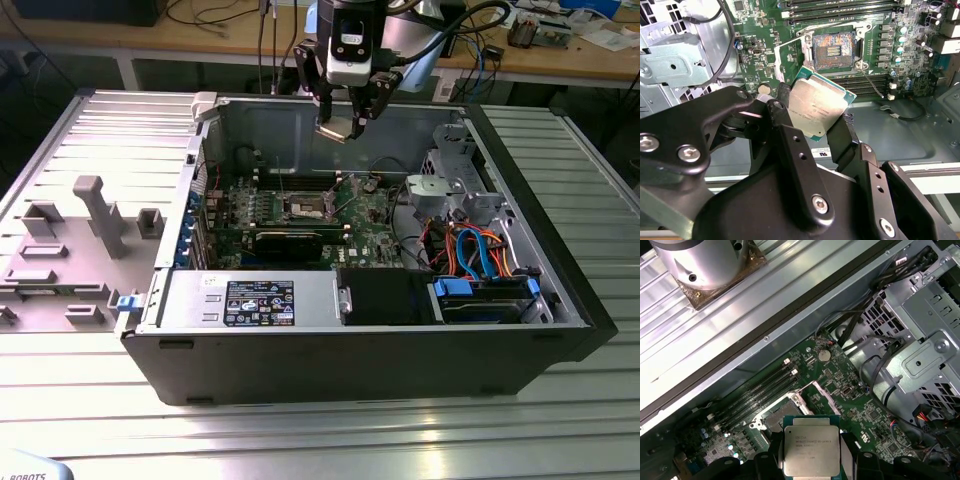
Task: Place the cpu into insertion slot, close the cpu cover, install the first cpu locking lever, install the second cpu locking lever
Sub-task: 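Place the cpu into insertion slot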
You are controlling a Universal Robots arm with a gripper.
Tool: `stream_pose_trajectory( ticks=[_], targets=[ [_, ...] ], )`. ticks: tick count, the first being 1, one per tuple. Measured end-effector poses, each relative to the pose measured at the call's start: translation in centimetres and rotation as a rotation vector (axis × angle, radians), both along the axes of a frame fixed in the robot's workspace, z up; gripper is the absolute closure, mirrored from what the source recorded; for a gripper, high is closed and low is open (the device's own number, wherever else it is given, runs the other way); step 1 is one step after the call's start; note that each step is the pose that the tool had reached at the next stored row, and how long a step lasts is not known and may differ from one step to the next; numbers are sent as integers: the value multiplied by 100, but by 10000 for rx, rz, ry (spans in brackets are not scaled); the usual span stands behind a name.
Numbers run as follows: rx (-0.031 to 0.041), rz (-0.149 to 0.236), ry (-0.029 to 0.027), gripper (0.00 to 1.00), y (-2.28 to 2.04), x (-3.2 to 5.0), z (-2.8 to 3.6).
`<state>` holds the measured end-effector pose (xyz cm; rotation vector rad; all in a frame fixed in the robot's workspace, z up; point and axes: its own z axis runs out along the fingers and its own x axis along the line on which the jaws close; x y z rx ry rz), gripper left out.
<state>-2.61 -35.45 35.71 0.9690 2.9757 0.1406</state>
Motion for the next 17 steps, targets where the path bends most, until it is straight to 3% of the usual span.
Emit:
stream_pose_trajectory(
  ticks=[11, 17],
  targets=[
    [0, -78, 0, 46, 0, 0, 0],
    [0, -951, 0, 46, 0, 0, -2]
  ],
)
